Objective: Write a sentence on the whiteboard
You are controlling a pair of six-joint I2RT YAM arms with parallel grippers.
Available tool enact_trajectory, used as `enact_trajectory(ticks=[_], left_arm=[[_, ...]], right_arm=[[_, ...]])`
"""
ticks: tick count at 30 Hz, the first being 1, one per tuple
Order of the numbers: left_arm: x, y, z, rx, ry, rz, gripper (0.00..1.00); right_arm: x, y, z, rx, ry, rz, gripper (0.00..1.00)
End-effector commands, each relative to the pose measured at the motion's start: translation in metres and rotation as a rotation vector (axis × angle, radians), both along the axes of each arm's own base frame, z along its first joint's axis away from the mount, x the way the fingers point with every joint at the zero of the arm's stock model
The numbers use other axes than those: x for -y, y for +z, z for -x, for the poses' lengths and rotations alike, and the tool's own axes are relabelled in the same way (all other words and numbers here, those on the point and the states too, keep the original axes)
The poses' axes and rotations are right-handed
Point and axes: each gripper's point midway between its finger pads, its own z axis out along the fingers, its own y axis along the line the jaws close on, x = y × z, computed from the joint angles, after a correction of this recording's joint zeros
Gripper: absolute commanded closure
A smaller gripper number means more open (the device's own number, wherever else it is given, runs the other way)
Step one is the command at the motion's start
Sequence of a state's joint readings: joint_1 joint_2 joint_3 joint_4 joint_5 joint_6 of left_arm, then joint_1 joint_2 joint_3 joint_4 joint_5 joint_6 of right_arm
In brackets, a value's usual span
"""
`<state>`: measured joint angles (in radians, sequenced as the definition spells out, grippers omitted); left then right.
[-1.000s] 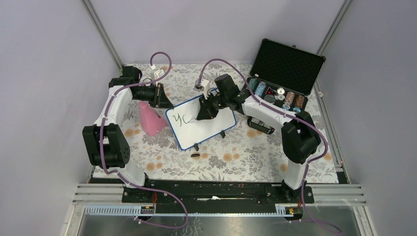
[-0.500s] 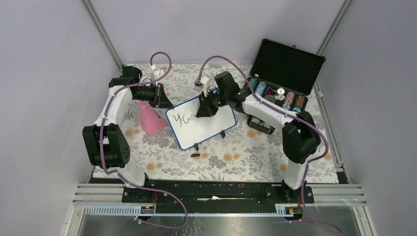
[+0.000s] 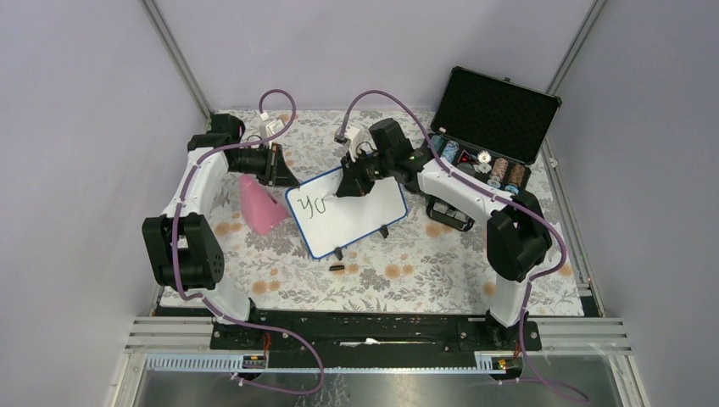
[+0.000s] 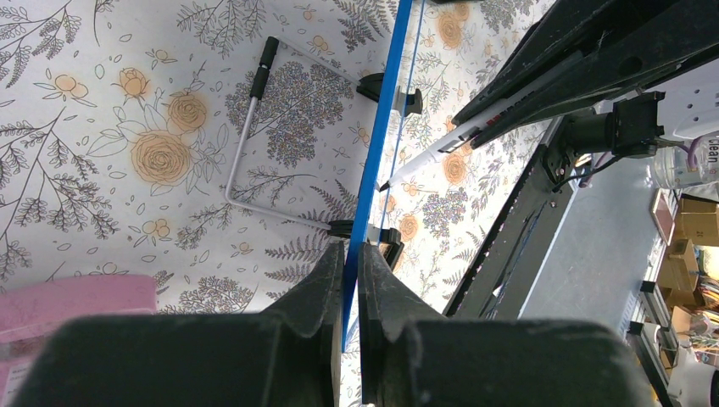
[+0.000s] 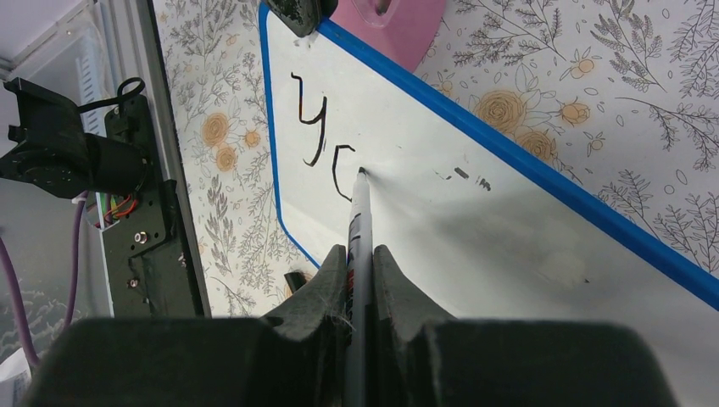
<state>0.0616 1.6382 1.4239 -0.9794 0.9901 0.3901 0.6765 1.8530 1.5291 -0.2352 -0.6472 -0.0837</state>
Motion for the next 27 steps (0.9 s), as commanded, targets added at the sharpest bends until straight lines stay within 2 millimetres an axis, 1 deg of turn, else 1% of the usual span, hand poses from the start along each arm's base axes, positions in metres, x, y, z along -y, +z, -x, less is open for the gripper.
enact_trajectory(ticks=[1, 8, 16, 24, 27], left_arm=[[0.002, 0.006, 0.000, 0.033, -0.016, -0.005, 1.00], [0.002, 0.005, 0.000, 0.031, -0.016, -0.006, 1.00], [0.002, 0.005, 0.000, 0.032, -0.017, -0.007, 1.00], [0.001, 0.005, 0.000, 0.031, -0.014, -0.008, 1.00], [0.002, 0.005, 0.000, 0.030, -0.015, -0.005, 1.00]], right_arm=[[-0.010, 0.015, -0.014, 0.058, -0.012, -0.030, 1.00], [-0.014, 0.018, -0.013, 0.061, -0.006, -0.037, 1.00], [-0.018, 0.013, -0.006, 0.054, 0.014, -0.030, 1.00], [-0.021, 0.016, -0.001, 0.056, 0.028, -0.037, 1.00], [-0.020, 0.021, 0.001, 0.058, 0.033, -0.044, 1.00]])
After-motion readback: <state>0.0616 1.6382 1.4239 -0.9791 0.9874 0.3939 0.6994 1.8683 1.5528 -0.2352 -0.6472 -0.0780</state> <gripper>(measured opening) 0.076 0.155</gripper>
